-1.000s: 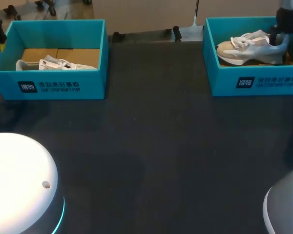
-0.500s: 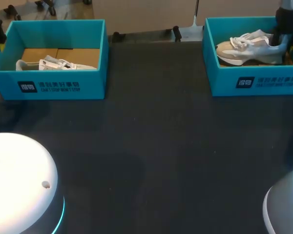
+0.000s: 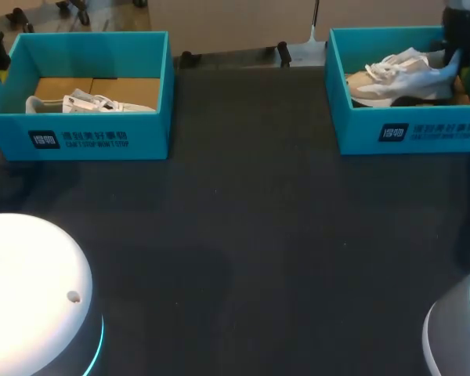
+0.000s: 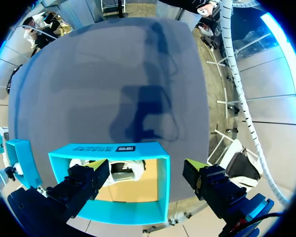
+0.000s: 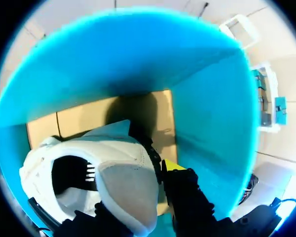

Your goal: Take the shoe out of the shoebox, open the shoe tongue, remove and reinsert the insole, then place the shoe into the shoebox

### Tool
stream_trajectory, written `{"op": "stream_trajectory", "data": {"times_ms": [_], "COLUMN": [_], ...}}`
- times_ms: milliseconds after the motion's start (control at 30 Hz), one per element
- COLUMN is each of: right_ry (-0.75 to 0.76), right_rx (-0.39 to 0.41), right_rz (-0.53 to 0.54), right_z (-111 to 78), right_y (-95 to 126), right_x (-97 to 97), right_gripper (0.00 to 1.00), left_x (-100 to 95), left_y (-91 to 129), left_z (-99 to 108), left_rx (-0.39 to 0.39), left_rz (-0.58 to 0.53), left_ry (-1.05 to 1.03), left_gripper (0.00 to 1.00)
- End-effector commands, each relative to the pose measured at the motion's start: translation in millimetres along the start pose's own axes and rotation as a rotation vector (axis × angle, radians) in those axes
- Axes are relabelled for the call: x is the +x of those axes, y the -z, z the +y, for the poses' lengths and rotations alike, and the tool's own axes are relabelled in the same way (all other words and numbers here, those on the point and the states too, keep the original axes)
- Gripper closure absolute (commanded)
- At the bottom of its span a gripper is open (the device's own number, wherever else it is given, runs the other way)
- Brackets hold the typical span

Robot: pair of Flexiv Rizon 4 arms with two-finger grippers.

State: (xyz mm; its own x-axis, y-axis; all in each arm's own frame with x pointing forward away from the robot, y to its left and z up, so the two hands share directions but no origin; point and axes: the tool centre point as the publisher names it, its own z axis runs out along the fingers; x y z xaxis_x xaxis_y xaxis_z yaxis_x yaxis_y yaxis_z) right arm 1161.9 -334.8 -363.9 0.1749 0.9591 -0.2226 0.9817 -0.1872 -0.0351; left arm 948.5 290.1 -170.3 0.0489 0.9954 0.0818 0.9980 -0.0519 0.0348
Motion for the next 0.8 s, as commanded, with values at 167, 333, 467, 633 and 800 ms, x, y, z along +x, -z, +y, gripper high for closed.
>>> {"op": "stream_trajectory", "data": {"times_ms": [167, 333, 467, 633, 800], "right_ry": [-0.100, -0.137, -0.172, -0.185, -0.185], "right_rx": [-0.069, -0.118, -0.102, -0.102, -0.102], "right_rz": [-0.056, -0.103, -0.119, -0.117, -0.117], "right_z": [-13.8, -16.7, -20.8, -23.9, -23.9], "right_y": [58, 94, 122, 130, 130], "right_x": [-21.6, -28.3, -32.5, -32.9, -32.9], "right_gripper": [1.00, 1.00, 1.00, 1.00, 1.00], "left_x": [0.0, 0.0, 0.0, 0.0, 0.0], "left_y": [0, 0, 0, 0, 0], "left_z": [-2, -2, -2, -2, -2], "left_rx": [-0.003, -0.003, -0.003, -0.003, -0.003], "left_rz": [0.003, 0.003, 0.003, 0.003, 0.003], "left_ry": [0.000, 0.000, 0.000, 0.000, 0.000], "left_gripper": [0.00, 0.00, 0.00, 0.00, 0.00]}}
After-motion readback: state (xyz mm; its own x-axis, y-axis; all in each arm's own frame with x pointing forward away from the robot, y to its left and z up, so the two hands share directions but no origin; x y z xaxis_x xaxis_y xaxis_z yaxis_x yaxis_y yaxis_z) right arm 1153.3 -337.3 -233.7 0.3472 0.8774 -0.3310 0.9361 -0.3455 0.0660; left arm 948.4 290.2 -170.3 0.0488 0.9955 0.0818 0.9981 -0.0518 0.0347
